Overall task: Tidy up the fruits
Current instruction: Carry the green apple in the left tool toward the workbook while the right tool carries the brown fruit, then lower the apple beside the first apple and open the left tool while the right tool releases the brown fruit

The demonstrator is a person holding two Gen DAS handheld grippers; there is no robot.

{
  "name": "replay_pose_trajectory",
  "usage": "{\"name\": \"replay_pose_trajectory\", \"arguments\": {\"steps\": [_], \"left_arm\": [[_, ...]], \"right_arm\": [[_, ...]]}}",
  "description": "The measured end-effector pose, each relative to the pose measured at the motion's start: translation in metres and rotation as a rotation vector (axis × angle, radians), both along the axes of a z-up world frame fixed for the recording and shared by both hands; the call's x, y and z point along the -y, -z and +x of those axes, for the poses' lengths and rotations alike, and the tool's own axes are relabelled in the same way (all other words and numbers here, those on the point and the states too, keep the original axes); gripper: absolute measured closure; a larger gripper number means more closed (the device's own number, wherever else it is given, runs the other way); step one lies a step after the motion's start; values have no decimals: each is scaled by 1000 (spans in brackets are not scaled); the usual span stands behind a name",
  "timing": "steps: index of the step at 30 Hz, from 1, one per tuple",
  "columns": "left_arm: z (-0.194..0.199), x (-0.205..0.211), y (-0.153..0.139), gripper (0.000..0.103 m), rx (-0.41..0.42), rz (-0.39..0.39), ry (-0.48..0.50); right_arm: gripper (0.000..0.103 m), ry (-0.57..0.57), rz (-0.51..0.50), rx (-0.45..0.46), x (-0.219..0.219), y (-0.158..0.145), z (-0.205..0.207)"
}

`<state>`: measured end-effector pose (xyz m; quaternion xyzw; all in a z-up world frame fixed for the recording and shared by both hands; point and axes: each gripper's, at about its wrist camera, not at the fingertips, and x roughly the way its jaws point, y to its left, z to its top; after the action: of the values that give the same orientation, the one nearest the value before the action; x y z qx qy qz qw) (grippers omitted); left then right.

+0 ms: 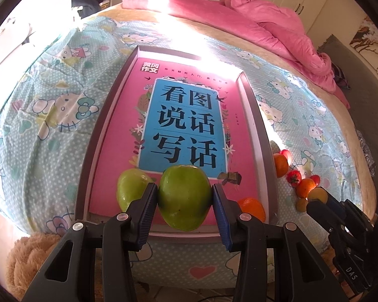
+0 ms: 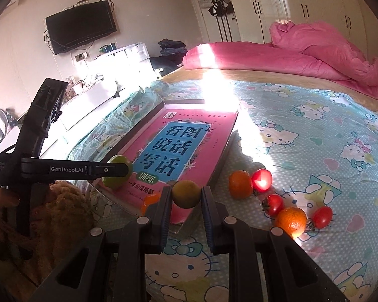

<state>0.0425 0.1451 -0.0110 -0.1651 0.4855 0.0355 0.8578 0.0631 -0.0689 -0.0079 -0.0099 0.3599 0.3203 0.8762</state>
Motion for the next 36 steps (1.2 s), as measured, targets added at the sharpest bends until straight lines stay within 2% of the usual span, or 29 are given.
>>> {"name": "replay_pose_trajectory", "arguments": {"steps": [7, 22, 27, 36], "left_arm": [[1, 9, 4, 57, 0, 19, 29], [8, 22, 23, 57, -62, 46, 63], [8, 26, 24, 57, -62, 79, 73], [8, 24, 23, 57, -64, 91, 66]], "right_arm": [[79, -37, -19, -2, -16, 2, 3], [79, -65, -43, -56, -37, 17, 29], [79, -74, -46, -72, -45, 21, 40], [79, -98, -81, -105, -61, 31, 54]]}}
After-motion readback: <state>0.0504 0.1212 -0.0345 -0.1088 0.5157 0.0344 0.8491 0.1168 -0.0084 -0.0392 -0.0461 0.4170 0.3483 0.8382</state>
